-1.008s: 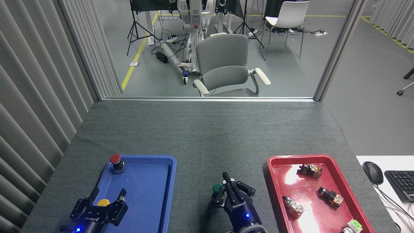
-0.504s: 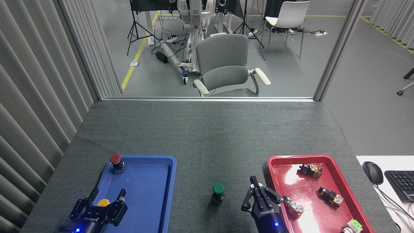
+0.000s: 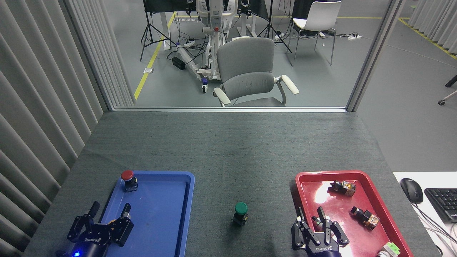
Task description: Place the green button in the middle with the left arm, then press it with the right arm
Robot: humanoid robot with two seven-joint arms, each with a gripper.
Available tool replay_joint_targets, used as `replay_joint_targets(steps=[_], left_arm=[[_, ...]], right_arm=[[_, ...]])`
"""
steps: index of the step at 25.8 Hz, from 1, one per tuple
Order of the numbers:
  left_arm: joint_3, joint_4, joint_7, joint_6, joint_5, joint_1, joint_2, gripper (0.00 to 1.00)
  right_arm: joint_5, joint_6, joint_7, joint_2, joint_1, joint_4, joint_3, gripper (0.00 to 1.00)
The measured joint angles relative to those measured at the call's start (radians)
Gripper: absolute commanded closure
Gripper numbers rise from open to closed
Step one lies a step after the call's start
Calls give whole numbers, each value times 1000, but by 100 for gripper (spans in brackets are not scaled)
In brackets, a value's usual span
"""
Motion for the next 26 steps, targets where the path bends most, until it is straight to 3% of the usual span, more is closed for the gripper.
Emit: replay_joint_targets(steps=[26], left_arm=[[15, -8, 47, -5, 17, -14, -12, 0]], right_arm=[[-10, 27, -7, 2, 22, -13, -46, 2]])
